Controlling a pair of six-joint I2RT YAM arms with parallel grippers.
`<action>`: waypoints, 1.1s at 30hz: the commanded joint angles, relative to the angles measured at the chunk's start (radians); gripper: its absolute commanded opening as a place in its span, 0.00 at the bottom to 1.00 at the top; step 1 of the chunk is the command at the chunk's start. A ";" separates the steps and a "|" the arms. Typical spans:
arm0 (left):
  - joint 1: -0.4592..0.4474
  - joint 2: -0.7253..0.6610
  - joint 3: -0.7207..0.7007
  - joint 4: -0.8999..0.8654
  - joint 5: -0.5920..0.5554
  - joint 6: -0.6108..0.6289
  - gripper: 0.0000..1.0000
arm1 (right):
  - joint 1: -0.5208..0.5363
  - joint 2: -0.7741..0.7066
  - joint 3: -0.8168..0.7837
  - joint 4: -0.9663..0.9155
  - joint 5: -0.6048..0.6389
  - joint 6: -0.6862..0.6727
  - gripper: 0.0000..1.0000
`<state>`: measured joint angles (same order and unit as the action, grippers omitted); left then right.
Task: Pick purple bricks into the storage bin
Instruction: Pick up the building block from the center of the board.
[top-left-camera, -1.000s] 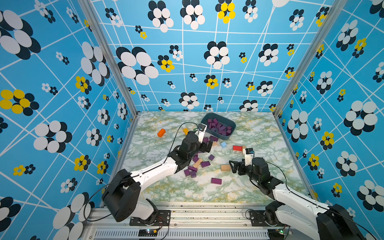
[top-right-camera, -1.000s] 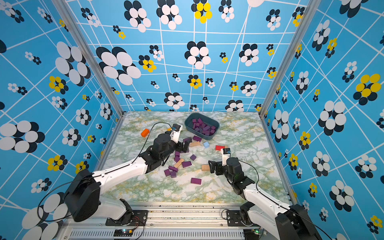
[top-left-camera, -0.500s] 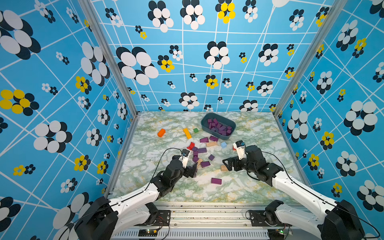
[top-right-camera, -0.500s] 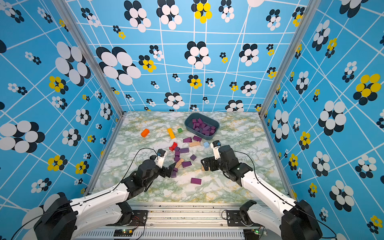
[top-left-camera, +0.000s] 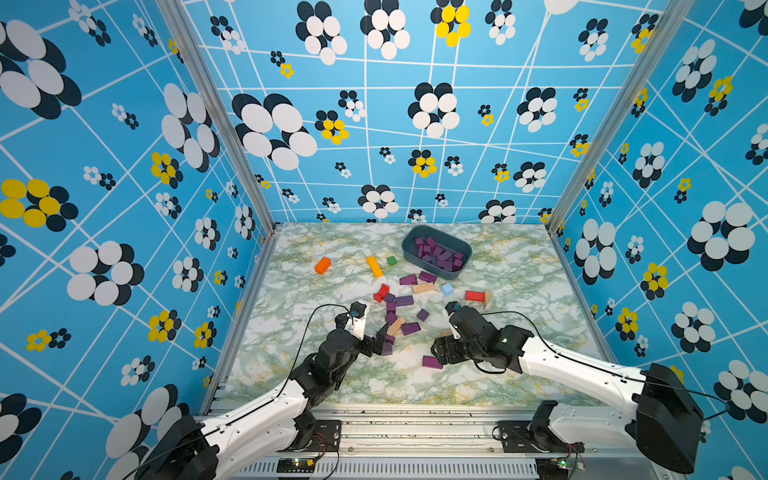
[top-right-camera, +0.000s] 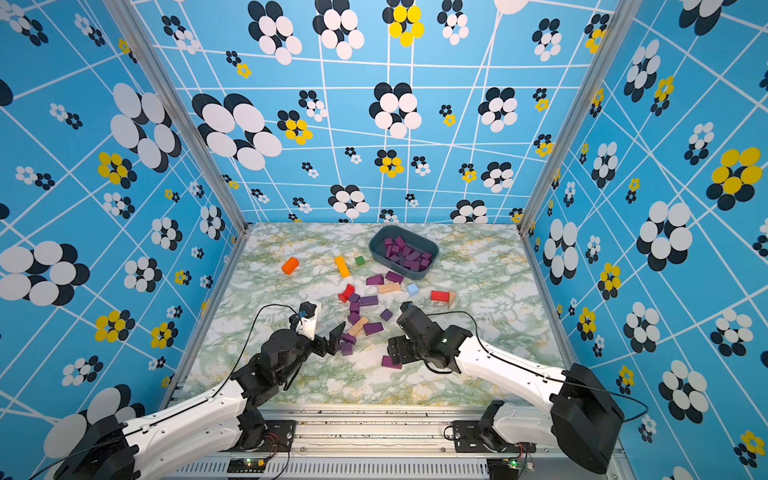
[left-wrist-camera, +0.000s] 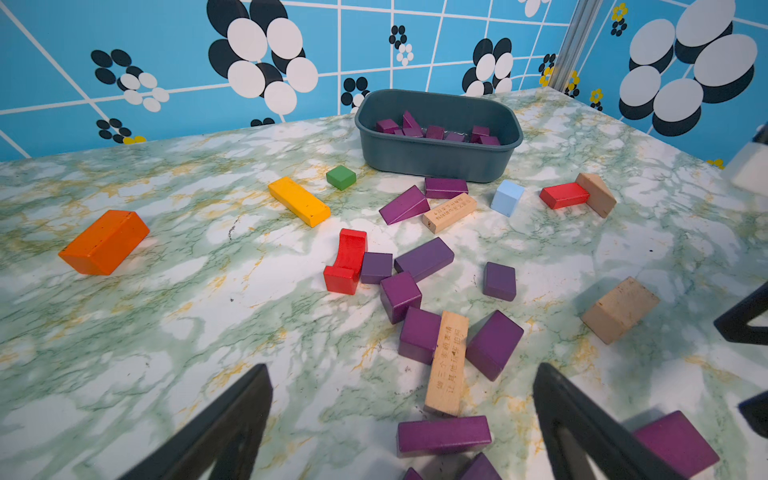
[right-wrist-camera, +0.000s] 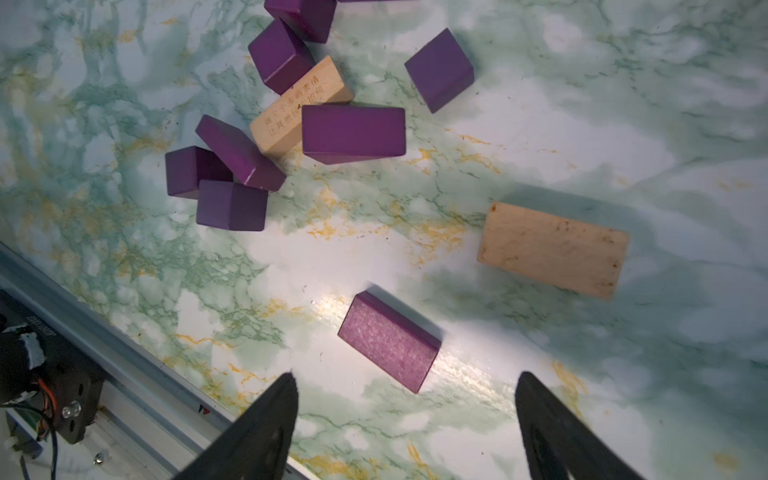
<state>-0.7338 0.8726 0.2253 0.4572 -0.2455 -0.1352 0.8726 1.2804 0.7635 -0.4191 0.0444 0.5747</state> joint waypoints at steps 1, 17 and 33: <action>-0.007 -0.009 -0.034 0.084 0.027 0.008 1.00 | 0.019 0.058 0.049 -0.049 0.048 0.067 0.84; -0.007 0.021 -0.047 0.128 0.020 -0.002 0.99 | 0.060 0.253 0.087 0.038 0.009 0.163 0.75; -0.006 0.052 -0.038 0.129 0.012 -0.010 0.99 | 0.101 0.304 0.074 0.035 0.002 0.209 0.74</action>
<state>-0.7338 0.9173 0.1852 0.5697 -0.2180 -0.1387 0.9668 1.5726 0.8295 -0.3782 0.0467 0.7647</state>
